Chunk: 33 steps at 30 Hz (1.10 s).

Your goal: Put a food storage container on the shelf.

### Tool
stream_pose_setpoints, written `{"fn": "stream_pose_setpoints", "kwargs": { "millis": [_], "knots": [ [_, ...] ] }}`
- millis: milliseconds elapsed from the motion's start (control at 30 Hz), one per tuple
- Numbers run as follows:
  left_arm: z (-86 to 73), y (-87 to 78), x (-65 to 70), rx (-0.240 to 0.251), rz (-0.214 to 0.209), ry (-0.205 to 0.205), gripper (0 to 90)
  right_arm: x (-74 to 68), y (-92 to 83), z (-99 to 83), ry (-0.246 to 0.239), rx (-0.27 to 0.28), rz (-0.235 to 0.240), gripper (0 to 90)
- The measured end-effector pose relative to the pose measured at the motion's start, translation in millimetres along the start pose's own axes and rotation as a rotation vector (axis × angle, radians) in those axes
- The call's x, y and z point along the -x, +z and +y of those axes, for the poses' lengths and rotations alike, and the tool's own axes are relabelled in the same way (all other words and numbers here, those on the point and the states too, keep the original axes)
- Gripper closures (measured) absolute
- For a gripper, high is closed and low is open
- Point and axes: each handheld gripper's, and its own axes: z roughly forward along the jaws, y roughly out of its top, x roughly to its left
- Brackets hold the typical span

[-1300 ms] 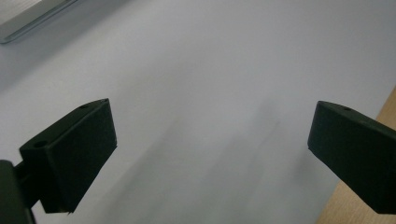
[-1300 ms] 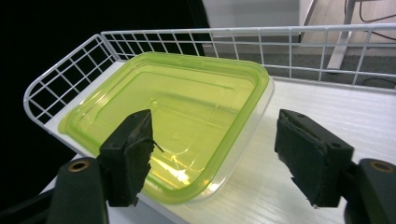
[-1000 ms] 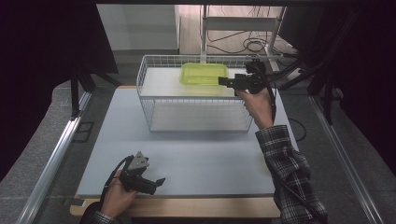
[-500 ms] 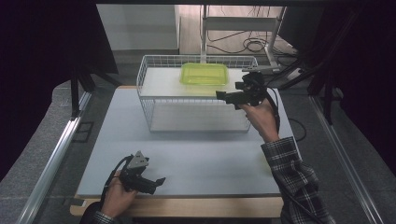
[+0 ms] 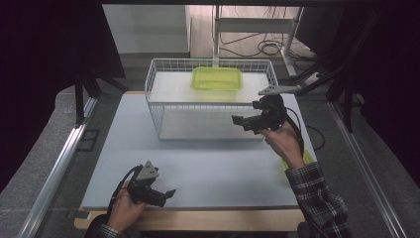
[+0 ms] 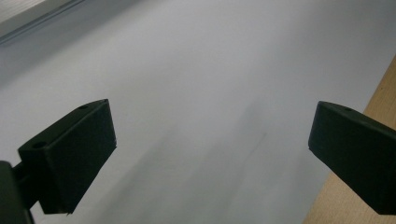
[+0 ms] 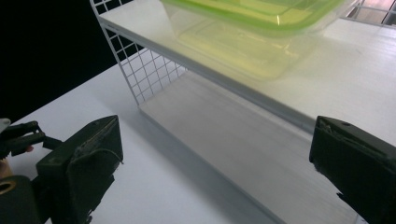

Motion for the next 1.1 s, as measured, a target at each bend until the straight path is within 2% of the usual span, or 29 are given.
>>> {"fn": "stream_pose_setpoints", "kwargs": {
  "millis": [400,700,1100],
  "knots": [
    [0.0,0.2,0.5,-0.003,0.002,0.006,0.6,-2.4,-10.6,-47.0,-0.015,0.025,-0.024,0.9],
    [0.1,0.1,1.0,-0.004,0.008,0.009,0.6,-6.3,-18.5,-73.1,-0.021,0.023,-0.043,1.0],
    [0.0,0.9,2.0,-0.009,0.026,0.015,0.3,-13.5,-22.5,-109.2,0.005,-0.001,-0.068,2.6]
  ]
}}
